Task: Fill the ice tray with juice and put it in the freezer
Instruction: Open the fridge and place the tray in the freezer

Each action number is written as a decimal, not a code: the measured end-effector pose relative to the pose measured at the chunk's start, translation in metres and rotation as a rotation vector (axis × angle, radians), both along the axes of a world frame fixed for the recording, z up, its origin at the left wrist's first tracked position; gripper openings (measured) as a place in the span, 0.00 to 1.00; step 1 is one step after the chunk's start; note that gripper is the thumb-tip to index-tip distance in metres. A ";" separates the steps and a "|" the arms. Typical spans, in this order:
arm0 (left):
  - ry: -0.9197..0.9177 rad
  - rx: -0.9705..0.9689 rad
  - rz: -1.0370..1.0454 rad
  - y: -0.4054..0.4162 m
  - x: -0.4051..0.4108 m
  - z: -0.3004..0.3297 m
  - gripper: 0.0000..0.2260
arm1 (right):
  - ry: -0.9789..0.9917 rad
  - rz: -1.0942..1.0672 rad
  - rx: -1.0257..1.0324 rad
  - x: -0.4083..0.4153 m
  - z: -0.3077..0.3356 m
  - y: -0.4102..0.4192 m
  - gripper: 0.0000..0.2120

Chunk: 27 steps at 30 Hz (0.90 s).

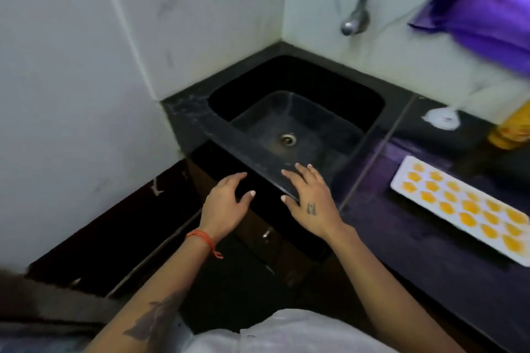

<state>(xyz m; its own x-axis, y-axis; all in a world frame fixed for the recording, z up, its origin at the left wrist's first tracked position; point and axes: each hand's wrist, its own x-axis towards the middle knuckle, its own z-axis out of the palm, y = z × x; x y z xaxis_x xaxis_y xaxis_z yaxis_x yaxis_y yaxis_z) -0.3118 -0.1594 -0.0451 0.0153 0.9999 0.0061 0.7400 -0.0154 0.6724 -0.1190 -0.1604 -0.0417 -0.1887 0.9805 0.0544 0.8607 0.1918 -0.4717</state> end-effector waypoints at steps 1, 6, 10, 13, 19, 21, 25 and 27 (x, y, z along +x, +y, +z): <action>-0.010 0.041 -0.043 0.007 0.025 0.004 0.22 | 0.020 -0.054 0.019 0.025 0.004 0.002 0.26; -0.039 0.104 -0.277 0.035 0.137 0.015 0.20 | 0.099 -0.378 0.108 0.145 0.024 -0.009 0.23; -0.088 0.047 -0.449 0.048 0.206 0.015 0.20 | 0.141 -0.705 0.162 0.225 0.027 -0.038 0.20; -0.111 -0.026 -0.522 0.064 0.248 0.013 0.20 | 0.185 -0.946 0.230 0.267 0.028 -0.060 0.20; -0.322 -0.538 -0.517 0.081 0.304 0.003 0.26 | 0.294 -1.383 0.038 0.305 0.017 -0.106 0.24; -0.393 -0.654 -0.476 0.087 0.315 0.002 0.24 | 0.424 -1.495 -0.055 0.313 0.014 -0.109 0.23; -0.512 -0.759 -0.448 0.090 0.326 -0.003 0.14 | 0.855 -1.594 -0.089 0.322 0.005 -0.110 0.20; -0.545 -0.769 -0.441 0.090 0.327 -0.005 0.13 | 0.919 -1.604 -0.070 0.323 -0.001 -0.113 0.19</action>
<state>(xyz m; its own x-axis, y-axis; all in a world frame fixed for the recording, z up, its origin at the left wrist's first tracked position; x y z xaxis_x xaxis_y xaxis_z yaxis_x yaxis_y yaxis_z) 0.0150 -0.0695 -0.0496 0.5670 0.6431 -0.5147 0.3657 0.3633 0.8569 0.2038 -0.2733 -0.0431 0.8737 0.1727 -0.4548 -0.3249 -0.4887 -0.8097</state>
